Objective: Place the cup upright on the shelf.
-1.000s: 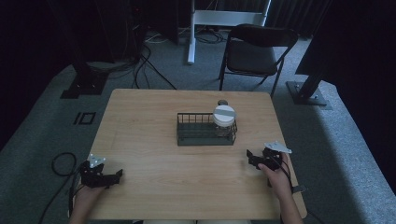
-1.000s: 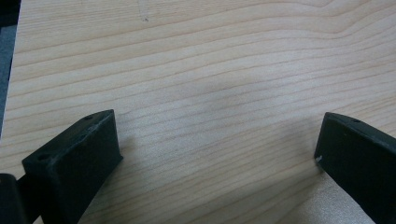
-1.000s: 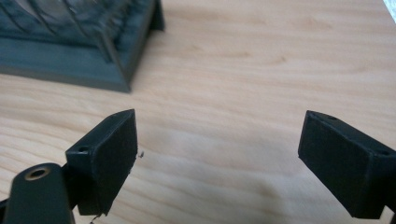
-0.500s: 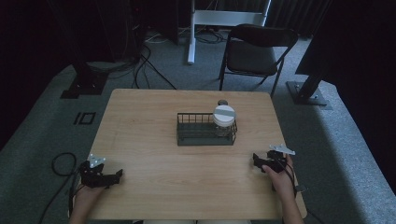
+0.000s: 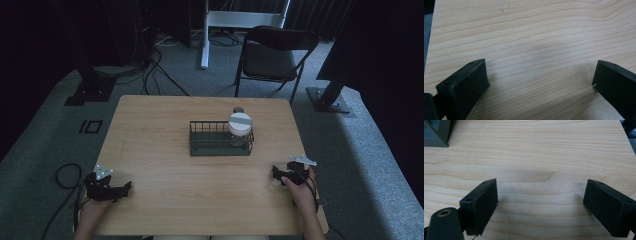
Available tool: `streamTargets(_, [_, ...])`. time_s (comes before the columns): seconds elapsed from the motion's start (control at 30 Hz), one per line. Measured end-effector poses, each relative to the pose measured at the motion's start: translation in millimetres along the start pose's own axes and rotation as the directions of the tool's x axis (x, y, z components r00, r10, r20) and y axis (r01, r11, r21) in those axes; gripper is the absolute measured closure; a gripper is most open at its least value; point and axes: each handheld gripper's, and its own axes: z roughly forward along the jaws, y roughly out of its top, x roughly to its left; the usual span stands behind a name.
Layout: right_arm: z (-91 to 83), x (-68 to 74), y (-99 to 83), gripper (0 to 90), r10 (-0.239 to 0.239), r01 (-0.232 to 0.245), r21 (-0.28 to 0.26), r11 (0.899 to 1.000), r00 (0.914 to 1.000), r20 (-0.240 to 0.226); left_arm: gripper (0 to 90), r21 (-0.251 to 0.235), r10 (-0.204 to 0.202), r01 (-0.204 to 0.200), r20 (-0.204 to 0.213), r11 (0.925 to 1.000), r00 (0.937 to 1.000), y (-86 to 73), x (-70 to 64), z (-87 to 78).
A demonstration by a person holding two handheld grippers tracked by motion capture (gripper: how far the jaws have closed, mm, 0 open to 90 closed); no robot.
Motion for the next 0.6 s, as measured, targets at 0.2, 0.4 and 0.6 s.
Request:
streamTargets(0.2, [0.7, 2.2, 0.2, 11.7, -0.019, 0.019, 0.008, 1.0, 0.9998, 0.009, 0.2, 0.0, 0.0, 0.0, 0.0, 1.0, 1.0, 0.0, 0.0, 0.0])
streamTargets(0.4, [0.9, 1.9, 0.3, 11.6, -0.02, 0.02, 0.009, 1.0, 0.9998, 0.006, 0.2, 0.0, 0.0, 0.0, 0.0, 1.0, 1.0, 0.0, 0.0, 0.0])
streamTargets(0.6, [0.9, 1.7, 0.4, 11.6, -0.023, 0.023, 0.009, 1.0, 0.9997, 0.004, 0.2, 0.0, 0.0, 0.0, 0.0, 1.0, 1.0, 0.0, 0.0, 0.0])
